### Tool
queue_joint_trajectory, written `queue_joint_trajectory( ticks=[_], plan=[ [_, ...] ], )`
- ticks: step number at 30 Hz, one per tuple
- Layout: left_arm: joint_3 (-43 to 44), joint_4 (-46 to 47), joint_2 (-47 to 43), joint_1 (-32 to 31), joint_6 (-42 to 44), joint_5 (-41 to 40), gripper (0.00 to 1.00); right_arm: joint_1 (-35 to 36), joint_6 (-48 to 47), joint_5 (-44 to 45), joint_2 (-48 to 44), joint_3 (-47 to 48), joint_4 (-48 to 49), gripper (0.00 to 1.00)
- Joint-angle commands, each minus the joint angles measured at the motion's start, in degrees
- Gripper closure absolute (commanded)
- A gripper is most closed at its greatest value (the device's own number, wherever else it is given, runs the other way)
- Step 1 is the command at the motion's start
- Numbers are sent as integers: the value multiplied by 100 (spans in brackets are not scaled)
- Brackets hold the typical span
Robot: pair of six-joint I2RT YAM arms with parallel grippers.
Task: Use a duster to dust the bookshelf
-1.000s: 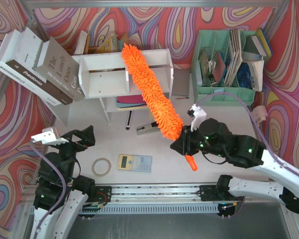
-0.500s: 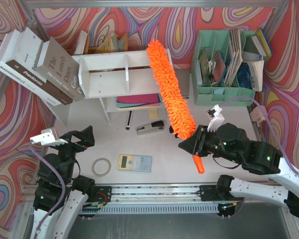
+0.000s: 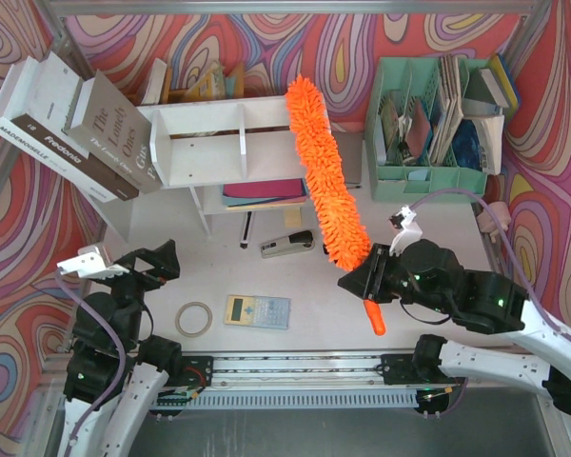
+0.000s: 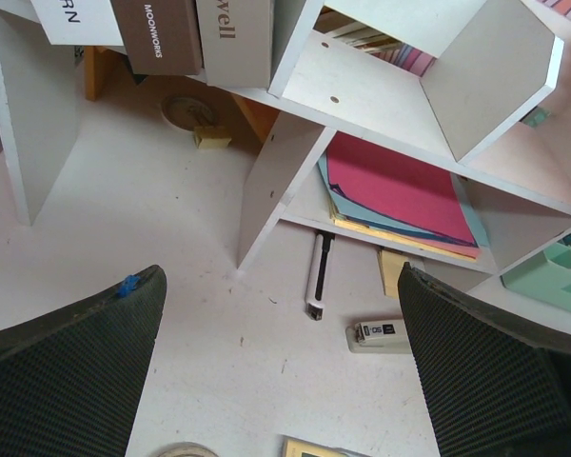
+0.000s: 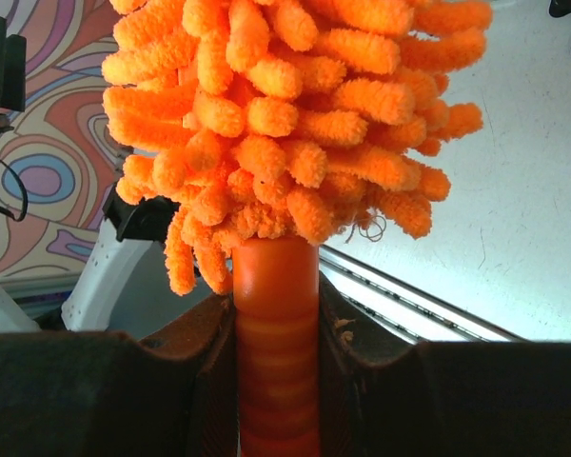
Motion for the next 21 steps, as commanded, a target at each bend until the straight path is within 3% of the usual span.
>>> queue_joint_trajectory(
  ticks=[1, 5, 12, 21],
  plan=[
    [38, 35, 55, 24, 81, -43, 2, 0, 289, 409, 179, 78, -99, 100],
    [38, 45, 33, 24, 81, -45, 2, 226, 196, 437, 481, 19, 177, 100],
    [26, 45, 14, 25, 64, -13, 1, 1464, 403, 1418, 1154, 382, 126, 100],
    [22, 63, 7, 24, 56, 46, 2, 1688, 745, 1679, 1303, 298, 28, 100]
  ],
)
